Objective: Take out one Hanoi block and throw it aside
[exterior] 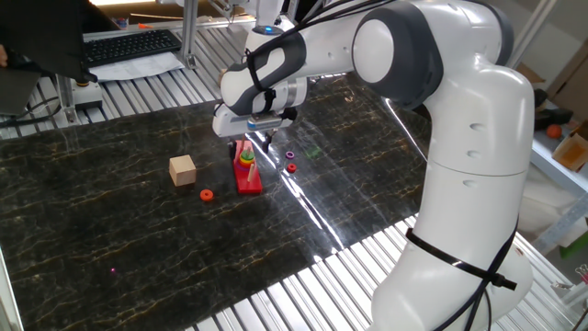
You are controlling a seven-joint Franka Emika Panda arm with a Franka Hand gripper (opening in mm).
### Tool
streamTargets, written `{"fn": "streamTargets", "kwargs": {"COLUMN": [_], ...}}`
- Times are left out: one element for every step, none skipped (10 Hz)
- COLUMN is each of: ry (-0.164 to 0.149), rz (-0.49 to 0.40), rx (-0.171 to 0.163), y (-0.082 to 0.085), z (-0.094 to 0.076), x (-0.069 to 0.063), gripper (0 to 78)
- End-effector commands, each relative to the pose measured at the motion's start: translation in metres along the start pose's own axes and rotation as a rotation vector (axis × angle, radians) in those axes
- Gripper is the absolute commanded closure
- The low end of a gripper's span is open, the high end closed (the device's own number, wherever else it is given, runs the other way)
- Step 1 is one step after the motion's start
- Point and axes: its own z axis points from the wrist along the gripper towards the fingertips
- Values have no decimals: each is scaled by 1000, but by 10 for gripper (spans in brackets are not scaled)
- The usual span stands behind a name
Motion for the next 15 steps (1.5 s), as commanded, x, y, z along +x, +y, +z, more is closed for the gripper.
{"fn": "streamTargets", "kwargs": {"ry": [-2,-2,-3,-3,2,4,4,3,-4,-3,-1,0,-2,-1,-2], "rz": [-14,-14,-11,-18,-35,-40,-49,-53,-67,-63,-54,-54,-54,-70,-79], "rx": [-12,-12,-9,-13,-14,-14,-14,-13,-15,-10,-4,4,7,1,-11], "y": [0,0,0,0,0,0,0,0,0,0,0,0,0,0,0], "z": [-5,-6,-7,-7,-7,-6,-6,-6,-6,-6,-6,-6,-6,-6,-6], "x": [-2,-2,-3,-3,-4,-4,-4,-4,-4,-4,-4,-4,-4,-4,-4], "gripper": [1,1,1,1,1,1,1,1,1,1,1,1,1,1,1]}}
